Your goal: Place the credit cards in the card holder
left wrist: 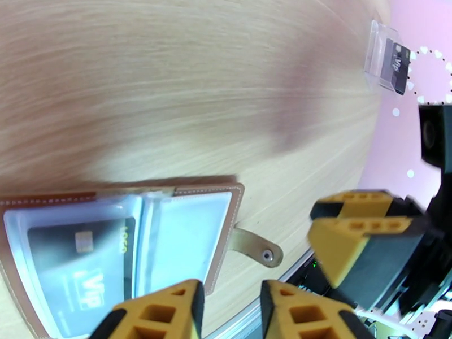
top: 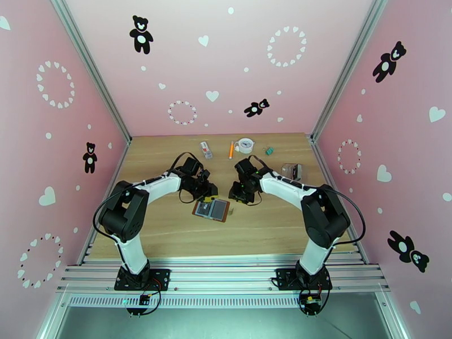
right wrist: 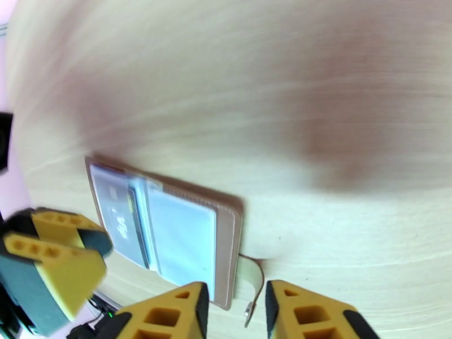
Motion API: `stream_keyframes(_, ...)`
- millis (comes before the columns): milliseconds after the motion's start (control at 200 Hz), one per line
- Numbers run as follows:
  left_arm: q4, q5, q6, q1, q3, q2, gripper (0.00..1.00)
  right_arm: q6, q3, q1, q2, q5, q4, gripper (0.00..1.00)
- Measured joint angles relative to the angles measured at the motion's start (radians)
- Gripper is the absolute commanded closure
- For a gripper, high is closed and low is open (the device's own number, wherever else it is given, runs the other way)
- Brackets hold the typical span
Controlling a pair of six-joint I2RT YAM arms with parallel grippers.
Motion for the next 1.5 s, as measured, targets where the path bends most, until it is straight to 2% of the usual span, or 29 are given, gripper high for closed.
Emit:
stream_keyframes(150,-0.014,-0.049,0.0,0.064,-0.003,-0.003,0.67,-0.01,0.029,0.056,0.015,-0.051,0.028,0.96)
stream_keyframes(295,-0.026,-0.089,0.008,0.148,-0.062,-0.021,0.67,0.003,0.098,0.114,0.097,-0.09,0.077,1.0)
stream_keyframes(455,-0.046,-0.119,0.027,0.177,-0.136,-0.055,0.67,0.003,0.17,0.143,0.207,-0.108,0.086,1.0)
stream_keyframes(716,-0.04,-0.12,0.033,0.184,-0.226,-0.082,0.67,0.011,0.192,0.144,0.28,-0.109,0.088,1.0)
stream_keyframes(1501,-0.033,-0.111,0.034,0.189,-0.23,-0.102,0.65,-0.038,0.269,0.144,0.359,-0.143,0.069,1.0)
